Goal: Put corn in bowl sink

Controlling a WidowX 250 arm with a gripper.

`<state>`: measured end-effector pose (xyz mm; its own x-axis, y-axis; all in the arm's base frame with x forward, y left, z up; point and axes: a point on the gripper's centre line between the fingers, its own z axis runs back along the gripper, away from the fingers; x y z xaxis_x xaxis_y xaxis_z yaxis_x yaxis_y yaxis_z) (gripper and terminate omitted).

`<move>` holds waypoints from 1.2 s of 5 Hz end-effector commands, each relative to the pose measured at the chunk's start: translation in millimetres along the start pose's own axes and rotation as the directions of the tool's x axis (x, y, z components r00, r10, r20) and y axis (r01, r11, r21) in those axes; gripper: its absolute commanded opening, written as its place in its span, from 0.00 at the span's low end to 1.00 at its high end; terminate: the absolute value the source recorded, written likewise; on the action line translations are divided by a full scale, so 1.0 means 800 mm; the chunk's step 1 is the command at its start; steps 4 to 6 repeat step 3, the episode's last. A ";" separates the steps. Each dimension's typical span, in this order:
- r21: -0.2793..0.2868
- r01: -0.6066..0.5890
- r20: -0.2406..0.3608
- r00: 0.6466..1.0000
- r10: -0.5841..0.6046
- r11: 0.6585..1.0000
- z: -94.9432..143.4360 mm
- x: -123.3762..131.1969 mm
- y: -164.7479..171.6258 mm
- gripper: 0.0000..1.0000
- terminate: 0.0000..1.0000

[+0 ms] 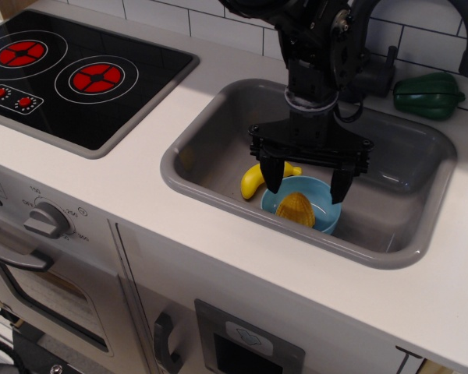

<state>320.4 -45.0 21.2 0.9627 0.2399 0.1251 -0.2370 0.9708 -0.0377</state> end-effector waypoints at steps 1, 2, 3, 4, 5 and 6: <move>-0.039 -0.021 0.094 0.995 0.025 0.999 0.041 0.024 -0.004 1.00 0.00; -0.039 -0.021 0.094 0.995 0.025 0.999 0.041 0.024 -0.004 1.00 0.00; -0.039 -0.021 0.094 0.995 0.025 0.999 0.041 0.024 -0.004 1.00 1.00; -0.039 -0.021 0.094 0.995 0.025 0.999 0.041 0.024 -0.004 1.00 1.00; -0.039 -0.021 0.094 0.995 0.025 0.999 0.041 0.024 -0.004 1.00 1.00; -0.039 -0.021 0.094 0.995 0.025 0.999 0.041 0.024 -0.004 1.00 1.00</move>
